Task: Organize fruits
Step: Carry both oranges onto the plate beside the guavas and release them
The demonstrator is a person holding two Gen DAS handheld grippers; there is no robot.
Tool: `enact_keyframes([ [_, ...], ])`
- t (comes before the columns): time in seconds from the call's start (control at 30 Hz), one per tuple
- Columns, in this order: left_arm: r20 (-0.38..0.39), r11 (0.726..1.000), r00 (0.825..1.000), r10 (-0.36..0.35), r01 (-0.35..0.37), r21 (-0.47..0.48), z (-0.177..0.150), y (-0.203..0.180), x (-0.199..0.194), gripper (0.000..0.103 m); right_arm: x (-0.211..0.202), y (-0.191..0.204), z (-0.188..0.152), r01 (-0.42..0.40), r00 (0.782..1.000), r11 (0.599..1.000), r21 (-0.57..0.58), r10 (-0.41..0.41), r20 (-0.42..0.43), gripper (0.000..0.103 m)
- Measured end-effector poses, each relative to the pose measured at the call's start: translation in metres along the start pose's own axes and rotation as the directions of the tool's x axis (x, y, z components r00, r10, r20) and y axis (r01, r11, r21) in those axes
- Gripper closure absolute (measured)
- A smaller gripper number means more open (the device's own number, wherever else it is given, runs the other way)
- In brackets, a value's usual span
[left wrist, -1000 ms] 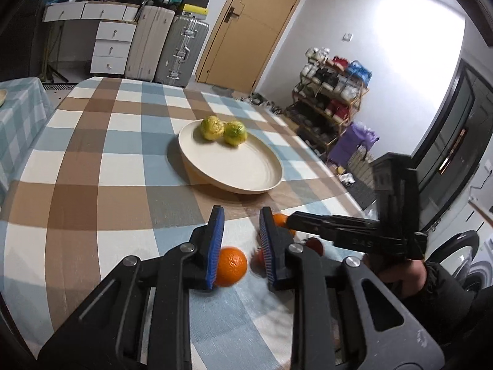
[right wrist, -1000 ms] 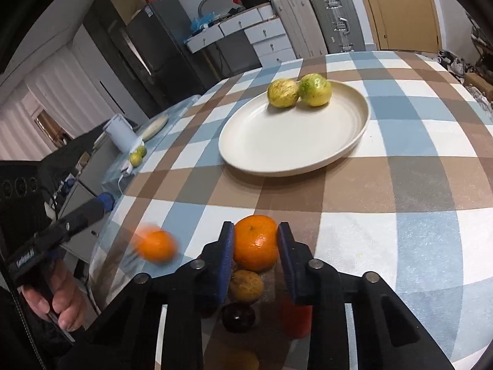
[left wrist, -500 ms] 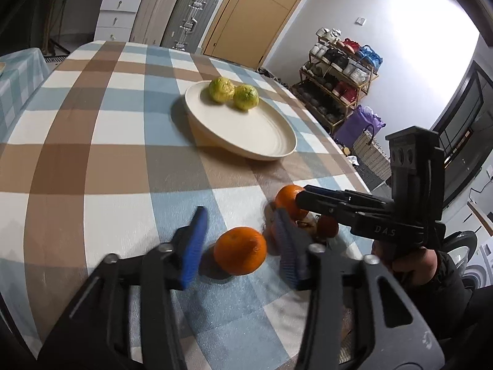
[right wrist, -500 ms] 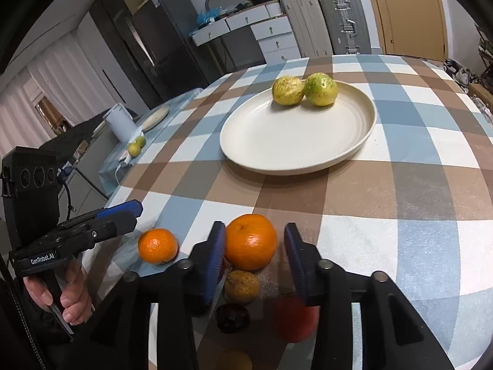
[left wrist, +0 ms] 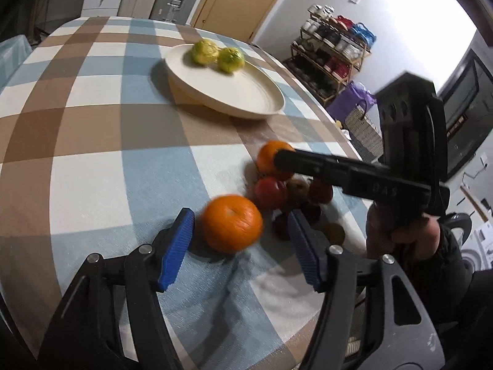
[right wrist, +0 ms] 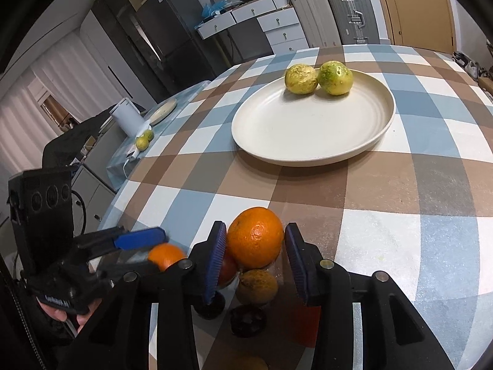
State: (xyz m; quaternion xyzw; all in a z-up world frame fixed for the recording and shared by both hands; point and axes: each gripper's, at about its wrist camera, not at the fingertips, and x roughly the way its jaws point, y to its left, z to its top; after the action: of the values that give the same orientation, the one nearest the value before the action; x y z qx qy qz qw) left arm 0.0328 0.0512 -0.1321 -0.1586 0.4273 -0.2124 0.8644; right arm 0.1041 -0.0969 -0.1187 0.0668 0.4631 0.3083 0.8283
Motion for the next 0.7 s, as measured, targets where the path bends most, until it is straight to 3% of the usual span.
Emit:
enact_keyframes([
  [0.07, -0.010, 1.000, 1.000, 0.002, -0.002, 0.025, -0.003, -0.005, 0.003, 0.046, 0.000, 0.001, 0.000, 0.000, 1.000, 1.000, -0.003, 0.000, 0.000, 0.063],
  [0.17, -0.027, 0.999, 1.000, 0.008, -0.007, 0.043, -0.005, -0.009, 0.007, 0.066, 0.000, 0.000, 0.000, -0.004, 1.000, 1.000, 0.005, 0.004, 0.006, 0.064],
  [0.43, -0.004, 0.998, 1.000, 0.017, -0.016, 0.061, -0.002, -0.009, 0.005, 0.067, -0.006, -0.006, 0.000, -0.017, 0.999, 0.999, 0.030, 0.016, 0.033, 0.065],
  [0.7, 0.077, 0.999, 0.997, -0.004, 0.001, 0.039, 0.017, 0.006, -0.009, 0.067, -0.025, -0.016, 0.010, -0.047, 0.994, 0.997, 0.055, 0.041, 0.097, 0.066],
])
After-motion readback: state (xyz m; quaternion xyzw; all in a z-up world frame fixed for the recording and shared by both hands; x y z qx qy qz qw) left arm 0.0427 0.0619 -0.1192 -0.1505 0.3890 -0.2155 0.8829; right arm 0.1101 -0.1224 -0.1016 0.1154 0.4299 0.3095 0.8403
